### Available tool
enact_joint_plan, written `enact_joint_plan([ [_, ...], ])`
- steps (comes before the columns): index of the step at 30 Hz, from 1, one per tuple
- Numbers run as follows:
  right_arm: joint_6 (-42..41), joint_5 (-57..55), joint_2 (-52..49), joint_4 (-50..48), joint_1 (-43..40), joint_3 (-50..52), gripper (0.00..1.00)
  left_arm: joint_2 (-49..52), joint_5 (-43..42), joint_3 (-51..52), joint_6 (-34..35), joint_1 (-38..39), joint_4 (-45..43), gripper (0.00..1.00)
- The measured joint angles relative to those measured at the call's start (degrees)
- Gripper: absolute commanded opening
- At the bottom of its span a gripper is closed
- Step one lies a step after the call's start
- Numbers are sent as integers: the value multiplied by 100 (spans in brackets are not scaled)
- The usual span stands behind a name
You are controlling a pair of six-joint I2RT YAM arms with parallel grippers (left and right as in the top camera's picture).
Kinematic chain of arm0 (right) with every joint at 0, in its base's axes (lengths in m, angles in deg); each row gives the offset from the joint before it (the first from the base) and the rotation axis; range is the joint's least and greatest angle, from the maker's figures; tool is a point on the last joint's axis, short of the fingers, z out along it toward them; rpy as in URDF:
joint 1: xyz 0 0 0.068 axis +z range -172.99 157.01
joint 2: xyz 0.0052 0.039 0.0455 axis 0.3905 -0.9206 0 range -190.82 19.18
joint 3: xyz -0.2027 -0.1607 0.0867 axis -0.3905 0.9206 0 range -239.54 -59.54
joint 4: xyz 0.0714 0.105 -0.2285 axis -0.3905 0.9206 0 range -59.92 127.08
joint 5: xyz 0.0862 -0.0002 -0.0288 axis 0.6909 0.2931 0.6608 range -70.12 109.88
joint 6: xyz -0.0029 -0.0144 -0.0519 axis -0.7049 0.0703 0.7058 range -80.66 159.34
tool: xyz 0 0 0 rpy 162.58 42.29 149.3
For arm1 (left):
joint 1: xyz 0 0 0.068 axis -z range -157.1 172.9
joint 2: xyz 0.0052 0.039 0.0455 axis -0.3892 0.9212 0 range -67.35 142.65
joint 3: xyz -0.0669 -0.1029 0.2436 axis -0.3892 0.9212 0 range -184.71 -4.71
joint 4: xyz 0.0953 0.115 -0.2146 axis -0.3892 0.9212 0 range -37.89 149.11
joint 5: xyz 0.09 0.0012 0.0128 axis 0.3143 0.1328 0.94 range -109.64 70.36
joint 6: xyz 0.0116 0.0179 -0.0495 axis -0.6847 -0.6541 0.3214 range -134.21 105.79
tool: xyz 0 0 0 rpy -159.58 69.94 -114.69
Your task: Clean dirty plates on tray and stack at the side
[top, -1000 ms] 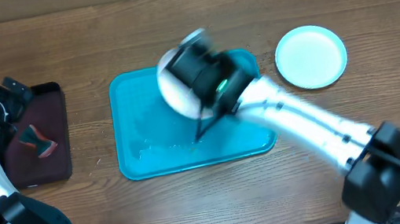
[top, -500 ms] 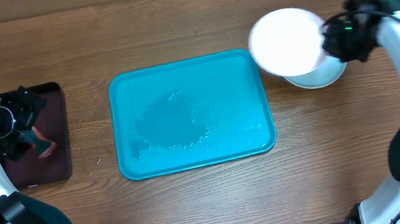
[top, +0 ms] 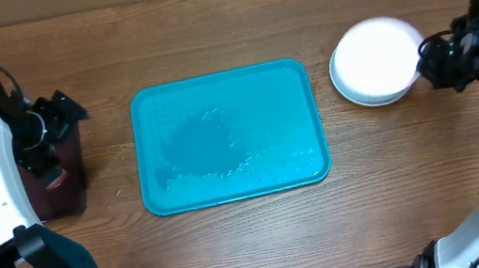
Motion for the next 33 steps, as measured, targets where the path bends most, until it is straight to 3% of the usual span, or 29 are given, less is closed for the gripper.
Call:
enact_joint_plan([
  [1,-2,0,-11,0,22,7,12,0,17,0,0,46,2,100],
  [2,0,-4,-17,-4,42,7,23,0,44,0,0,83,2,100],
  [3,-4,-15,-26,-11,61,7,26,0,61,0,0,118,0,100],
  [6,11,-22,-31,101,92,4,33,0,105,0,0,157,2,100],
  [13,0,42,4,933,92,-74,44,0,129,0,0,155,2,100],
  [18,-11,186,726,1718,92,-74,51,0,146,2,0,155,2,100],
  [19,-20,205,979,1899,92,-76,70,0,149,2,0,155,0,100],
  [20,-37,234,1300,2103,98,-79,100,0,151,2,0,155,2,100],
  [26,-96,372,2483,3056,219,-232,100,0,168,4,0,155,2,100],
  [33,-153,748,2533,3768,262,-232,100,0,168,4,0,155,2,100],
])
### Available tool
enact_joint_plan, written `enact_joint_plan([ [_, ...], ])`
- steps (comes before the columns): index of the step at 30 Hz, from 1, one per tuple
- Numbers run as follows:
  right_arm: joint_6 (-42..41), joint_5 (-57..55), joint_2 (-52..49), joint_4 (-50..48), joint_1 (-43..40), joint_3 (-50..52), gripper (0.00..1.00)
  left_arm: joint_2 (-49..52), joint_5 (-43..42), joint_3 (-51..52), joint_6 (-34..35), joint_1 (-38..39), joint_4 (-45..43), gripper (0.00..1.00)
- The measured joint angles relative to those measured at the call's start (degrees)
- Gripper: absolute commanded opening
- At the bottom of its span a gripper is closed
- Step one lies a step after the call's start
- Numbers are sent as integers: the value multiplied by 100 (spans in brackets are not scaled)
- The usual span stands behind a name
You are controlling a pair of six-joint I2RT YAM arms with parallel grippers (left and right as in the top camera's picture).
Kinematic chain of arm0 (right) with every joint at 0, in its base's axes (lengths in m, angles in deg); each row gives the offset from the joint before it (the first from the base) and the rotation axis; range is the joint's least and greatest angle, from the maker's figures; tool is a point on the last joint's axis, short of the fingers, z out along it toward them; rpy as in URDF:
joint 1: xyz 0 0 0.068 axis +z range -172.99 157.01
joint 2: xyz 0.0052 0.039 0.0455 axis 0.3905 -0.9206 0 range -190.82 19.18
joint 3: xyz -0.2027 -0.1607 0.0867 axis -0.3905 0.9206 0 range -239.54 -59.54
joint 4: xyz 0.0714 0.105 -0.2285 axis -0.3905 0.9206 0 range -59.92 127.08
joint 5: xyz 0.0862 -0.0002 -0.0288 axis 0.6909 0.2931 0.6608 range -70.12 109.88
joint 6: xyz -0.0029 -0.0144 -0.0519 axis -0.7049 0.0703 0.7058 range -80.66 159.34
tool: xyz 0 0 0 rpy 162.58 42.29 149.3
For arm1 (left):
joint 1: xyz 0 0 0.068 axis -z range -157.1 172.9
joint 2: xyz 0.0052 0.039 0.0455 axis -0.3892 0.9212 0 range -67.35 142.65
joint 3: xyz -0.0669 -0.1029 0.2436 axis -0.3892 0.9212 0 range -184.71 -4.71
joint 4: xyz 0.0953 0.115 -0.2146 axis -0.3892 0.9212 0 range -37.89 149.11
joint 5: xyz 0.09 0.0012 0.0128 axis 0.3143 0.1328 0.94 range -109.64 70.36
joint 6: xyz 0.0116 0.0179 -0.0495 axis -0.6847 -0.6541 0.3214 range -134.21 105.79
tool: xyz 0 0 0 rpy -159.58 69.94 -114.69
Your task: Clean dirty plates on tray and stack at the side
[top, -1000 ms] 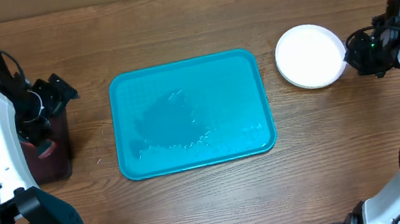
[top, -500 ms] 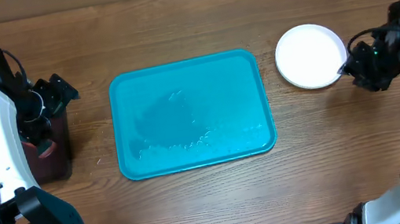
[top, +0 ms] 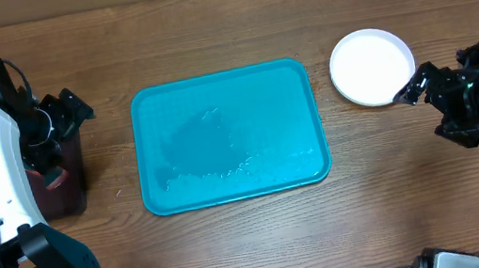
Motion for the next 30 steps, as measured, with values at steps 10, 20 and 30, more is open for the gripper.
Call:
enact_joint_plan([
  [10,0,20,0,-55,2,0,100,0,0,0,0,0,-2,100],
  [20,-4,-179,33,-776,101,96,100,0,0,0,0,0,0,100],
  [30,0,-859,2358,-3355,1591,1884,100,0,24,2,0,0,7,100],
])
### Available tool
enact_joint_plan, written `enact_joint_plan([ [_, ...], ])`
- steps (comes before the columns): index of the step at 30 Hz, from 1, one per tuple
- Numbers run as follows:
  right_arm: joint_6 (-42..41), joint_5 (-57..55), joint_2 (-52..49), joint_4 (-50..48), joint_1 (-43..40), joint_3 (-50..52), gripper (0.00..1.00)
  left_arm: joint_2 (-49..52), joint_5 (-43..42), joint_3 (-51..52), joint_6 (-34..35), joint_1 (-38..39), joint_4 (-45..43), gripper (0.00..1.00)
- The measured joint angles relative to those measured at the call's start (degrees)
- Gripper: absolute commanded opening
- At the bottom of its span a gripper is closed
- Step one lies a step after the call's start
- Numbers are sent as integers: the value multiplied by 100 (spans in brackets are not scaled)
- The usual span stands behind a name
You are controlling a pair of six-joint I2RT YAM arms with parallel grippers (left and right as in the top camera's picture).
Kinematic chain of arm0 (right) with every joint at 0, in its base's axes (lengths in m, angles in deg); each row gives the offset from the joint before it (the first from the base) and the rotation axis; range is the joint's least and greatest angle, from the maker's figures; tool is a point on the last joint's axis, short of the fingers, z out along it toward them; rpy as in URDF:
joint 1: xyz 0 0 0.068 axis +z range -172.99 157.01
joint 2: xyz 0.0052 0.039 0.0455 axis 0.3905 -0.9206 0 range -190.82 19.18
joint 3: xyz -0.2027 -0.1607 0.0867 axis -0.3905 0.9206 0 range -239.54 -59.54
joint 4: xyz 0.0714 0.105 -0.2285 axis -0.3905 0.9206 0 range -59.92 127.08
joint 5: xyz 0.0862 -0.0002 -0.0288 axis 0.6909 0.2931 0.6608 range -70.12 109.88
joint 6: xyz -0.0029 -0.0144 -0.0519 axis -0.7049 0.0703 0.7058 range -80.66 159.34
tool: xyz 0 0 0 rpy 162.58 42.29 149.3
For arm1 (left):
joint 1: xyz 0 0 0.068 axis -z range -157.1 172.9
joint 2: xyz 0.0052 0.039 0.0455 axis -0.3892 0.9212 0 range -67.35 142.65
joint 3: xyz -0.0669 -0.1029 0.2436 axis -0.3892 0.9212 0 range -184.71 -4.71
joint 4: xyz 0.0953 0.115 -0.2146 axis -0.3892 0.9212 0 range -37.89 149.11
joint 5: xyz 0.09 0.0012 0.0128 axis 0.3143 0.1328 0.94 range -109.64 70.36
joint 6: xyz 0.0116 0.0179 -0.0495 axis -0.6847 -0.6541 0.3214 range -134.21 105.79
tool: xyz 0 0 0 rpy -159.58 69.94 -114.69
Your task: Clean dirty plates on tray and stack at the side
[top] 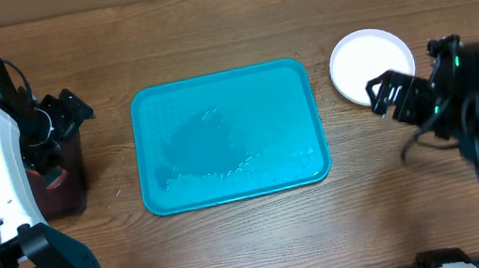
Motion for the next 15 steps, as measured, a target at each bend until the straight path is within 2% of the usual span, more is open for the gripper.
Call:
enact_joint_plan([
  [3,7,-66,903,-629,199,570,100,0,4,0,0,0,-7,100],
  [8,0,-195,2380,-896,245,1521,100,0,17,2,0,0,-2,100],
  [15,0,-374,3552,-1851,262,2671,100,0,15,2,0,0,-2,100],
])
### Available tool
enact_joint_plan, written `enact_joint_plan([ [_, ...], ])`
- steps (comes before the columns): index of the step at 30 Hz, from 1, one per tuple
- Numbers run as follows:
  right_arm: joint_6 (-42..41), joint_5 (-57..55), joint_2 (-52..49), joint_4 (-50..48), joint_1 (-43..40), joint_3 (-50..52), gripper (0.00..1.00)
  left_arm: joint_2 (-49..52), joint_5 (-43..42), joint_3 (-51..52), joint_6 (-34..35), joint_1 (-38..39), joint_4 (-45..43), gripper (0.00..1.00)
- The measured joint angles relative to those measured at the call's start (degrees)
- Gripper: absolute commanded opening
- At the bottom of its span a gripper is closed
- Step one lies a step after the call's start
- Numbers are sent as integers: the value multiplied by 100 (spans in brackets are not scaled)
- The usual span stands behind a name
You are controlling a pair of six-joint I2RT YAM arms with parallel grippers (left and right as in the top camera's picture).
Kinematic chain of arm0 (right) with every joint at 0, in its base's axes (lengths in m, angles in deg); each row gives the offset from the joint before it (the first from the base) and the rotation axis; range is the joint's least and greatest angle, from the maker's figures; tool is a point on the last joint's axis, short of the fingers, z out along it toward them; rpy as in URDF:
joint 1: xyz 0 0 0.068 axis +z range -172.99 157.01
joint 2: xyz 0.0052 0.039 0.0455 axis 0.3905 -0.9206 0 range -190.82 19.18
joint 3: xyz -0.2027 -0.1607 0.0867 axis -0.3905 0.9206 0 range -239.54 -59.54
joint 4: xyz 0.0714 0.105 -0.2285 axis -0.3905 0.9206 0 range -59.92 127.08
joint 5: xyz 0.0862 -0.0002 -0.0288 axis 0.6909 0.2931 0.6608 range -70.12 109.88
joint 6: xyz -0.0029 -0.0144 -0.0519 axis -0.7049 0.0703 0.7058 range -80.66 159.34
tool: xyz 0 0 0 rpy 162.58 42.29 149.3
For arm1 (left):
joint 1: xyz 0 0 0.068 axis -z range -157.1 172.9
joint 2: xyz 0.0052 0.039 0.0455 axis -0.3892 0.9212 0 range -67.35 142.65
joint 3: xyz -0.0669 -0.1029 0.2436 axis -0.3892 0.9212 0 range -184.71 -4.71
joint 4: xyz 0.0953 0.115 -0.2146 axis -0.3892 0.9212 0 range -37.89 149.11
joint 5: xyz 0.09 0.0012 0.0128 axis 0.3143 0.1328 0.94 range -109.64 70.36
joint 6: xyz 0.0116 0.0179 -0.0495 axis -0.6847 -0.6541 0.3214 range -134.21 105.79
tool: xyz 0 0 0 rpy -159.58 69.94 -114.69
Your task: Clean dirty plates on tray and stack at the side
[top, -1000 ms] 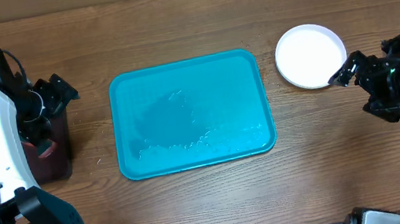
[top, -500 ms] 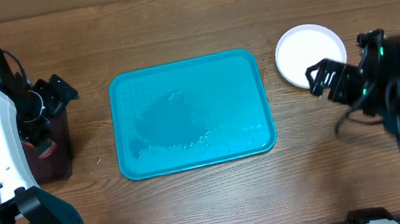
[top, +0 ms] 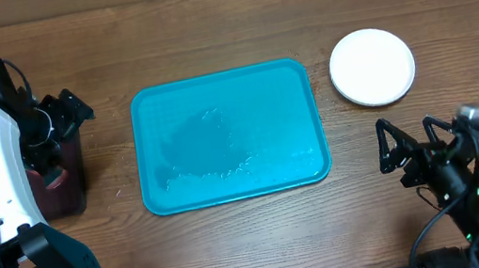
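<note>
The teal tray (top: pixel 221 89) lies mid-table with wet streaks and small bits on its near half and no plate on it. A white plate stack (top: pixel 372 67) rests on the wood to the tray's right. My right gripper (top: pixel 406 145) is open and empty. It sits below the stack near the front right of the table, well apart from the plates. My left gripper (top: pixel 58 118) hovers over the top of a dark maroon bin (top: pixel 60 175) at the far left, with its fingers spread.
The bin stands left of the tray, with something reddish inside it. Bare wooden table (top: pixel 238 248) surrounds the tray. The left arm runs along the left edge, and the right arm's base fills the front right corner.
My right gripper has drawn back from just below the plate stack toward the front right corner, still open. The left arm, tray and plates have not moved.
At first my right gripper was at the right rim of the white plate beside the tray. Then it was off the plate, open, at its lower right. It then sat just below the stack, and is now farther back. The left gripper stayed over the bin.
</note>
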Motion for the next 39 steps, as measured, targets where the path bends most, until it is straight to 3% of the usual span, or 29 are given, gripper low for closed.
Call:
enact_joint_plan([
  [13,-92,-295,1255,-3042,321,2345,100,0,2,0,2,0,-2,100],
  [20,-155,-684,1578,-3893,321,3091,100,0,2,0,0,0,-2,100],
  [33,-155,-1239,2092,-3641,35,3296,100,0,2,0,2,0,-2,100],
  [39,-153,-1331,2100,-2732,-114,3296,100,0,4,0,2,0,-2,100],
])
